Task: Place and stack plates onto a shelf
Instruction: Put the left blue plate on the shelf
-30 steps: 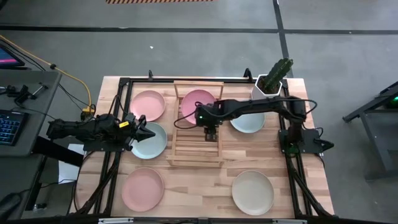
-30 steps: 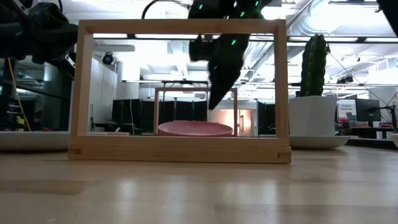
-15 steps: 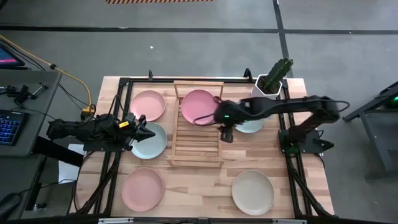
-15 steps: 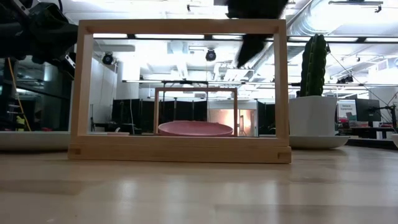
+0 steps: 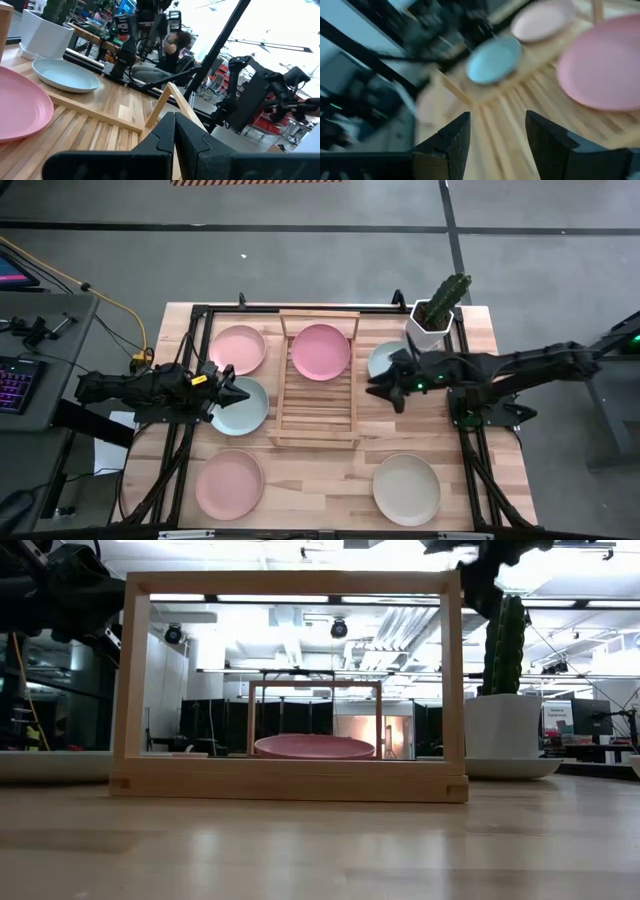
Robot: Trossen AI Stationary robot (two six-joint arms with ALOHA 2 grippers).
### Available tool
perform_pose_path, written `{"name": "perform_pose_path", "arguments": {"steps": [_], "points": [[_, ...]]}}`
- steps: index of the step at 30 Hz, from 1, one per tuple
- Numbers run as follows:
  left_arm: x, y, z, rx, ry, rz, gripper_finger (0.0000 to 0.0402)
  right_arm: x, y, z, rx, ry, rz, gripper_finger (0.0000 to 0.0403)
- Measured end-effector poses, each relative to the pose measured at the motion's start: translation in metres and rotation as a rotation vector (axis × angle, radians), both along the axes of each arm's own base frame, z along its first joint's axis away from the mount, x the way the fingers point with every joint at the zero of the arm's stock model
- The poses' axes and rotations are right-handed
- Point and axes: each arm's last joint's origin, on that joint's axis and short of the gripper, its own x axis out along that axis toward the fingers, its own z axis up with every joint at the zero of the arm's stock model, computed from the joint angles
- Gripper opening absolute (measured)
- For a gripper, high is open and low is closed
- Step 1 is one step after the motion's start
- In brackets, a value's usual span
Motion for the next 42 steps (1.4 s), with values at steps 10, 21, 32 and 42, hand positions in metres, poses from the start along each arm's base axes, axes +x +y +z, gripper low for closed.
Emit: {"name": "perform_pose_path", "arguments": {"steps": [10,21,32,42], "points": [[-0.003,0.003,0.018,-0.325,-0.157,0.030,0.0000,-0.003,-0.001,0.014,0.031,-0.132,-0.047,0.0172],[-0.005,0.013,0.023,-0.467,-0.264,0.346,0.0002,-0.003,-0.003,0.015,0.064,-0.139,-0.101,0.0172],[0.030,0.013,0.076,-0.255,0.107,0.364,0.0117,-0.007,-0.017,0.008,0.079,-0.063,-0.230,0.0172],[0.082,0.032,0.109,-0.105,0.763,0.330,0.0198,-0.049,-0.047,-0.007,-0.046,0.239,-0.195,0.0172]]}}
